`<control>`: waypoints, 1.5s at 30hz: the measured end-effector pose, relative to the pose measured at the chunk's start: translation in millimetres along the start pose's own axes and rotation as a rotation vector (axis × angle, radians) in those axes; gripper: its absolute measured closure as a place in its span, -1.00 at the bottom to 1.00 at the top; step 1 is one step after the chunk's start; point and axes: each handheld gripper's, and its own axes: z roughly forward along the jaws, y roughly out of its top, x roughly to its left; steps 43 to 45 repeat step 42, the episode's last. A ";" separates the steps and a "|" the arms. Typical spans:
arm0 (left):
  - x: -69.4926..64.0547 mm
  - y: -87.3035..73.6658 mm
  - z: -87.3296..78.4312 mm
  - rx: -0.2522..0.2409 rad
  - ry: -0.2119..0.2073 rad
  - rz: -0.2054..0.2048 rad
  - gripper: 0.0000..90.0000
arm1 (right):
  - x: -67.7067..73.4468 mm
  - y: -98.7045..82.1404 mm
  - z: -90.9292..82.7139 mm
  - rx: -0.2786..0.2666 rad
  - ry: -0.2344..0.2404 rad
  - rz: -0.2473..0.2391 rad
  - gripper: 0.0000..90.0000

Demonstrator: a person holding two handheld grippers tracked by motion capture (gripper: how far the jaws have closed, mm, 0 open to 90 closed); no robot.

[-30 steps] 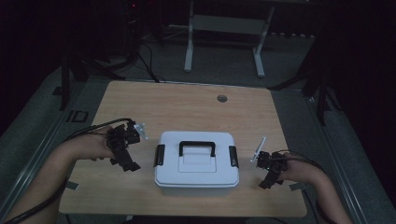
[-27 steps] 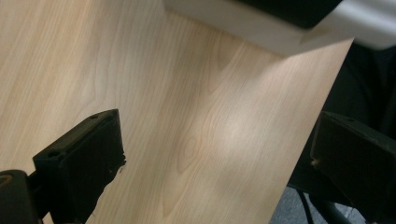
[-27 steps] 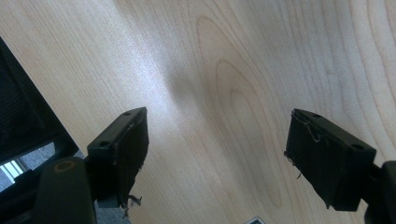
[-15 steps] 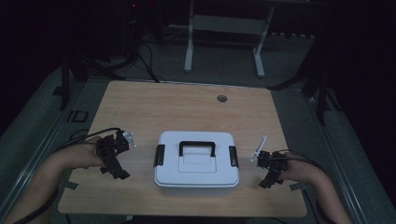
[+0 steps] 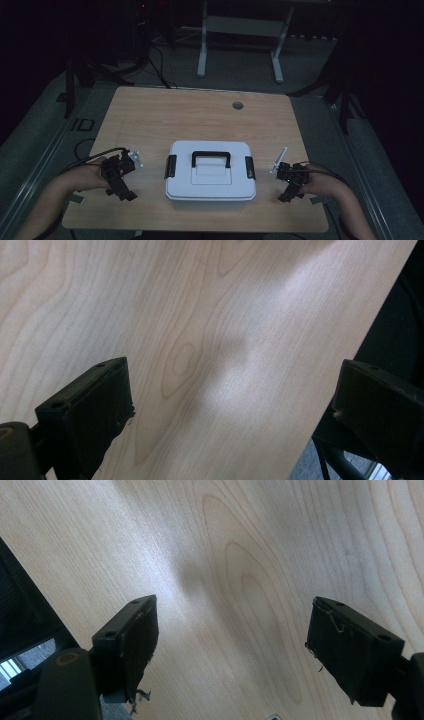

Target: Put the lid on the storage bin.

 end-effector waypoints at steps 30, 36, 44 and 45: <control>-0.2 -30.5 43.5 0.008 -0.028 -0.047 -0.95 | 0.1 1.7 10.2 -0.009 0.001 0.018 -0.55; -2.1 -35.7 43.8 -0.010 -0.027 -0.056 -0.95 | -0.4 2.2 12.1 -0.010 0.007 0.019 -0.55; -3.3 -37.4 47.1 0.015 -0.026 -0.051 -0.95 | 0.8 2.2 10.5 -0.014 0.003 0.018 -0.55; -3.3 -37.4 47.1 0.015 -0.026 -0.051 -0.95 | 0.8 2.2 10.5 -0.014 0.003 0.018 -0.55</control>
